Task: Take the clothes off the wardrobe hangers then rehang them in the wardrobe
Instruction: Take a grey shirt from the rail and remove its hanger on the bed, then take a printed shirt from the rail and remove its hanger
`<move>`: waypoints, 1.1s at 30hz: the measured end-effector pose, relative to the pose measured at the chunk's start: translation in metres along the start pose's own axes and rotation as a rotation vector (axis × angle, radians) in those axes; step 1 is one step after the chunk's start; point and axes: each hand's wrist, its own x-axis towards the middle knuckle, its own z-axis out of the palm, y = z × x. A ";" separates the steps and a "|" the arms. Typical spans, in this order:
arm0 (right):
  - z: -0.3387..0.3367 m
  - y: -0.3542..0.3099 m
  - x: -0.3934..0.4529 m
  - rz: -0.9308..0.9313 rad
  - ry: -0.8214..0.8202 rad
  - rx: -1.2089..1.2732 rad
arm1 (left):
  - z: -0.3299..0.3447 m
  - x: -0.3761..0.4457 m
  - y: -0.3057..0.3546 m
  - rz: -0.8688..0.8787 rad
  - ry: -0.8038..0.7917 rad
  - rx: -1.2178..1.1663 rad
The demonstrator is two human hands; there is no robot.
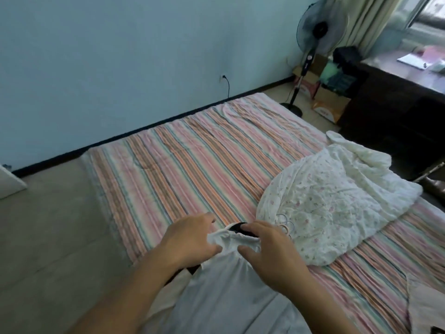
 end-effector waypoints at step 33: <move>0.008 -0.651 -0.271 -1.352 -0.460 -0.426 | -0.206 -0.709 -0.173 -0.828 0.601 -0.305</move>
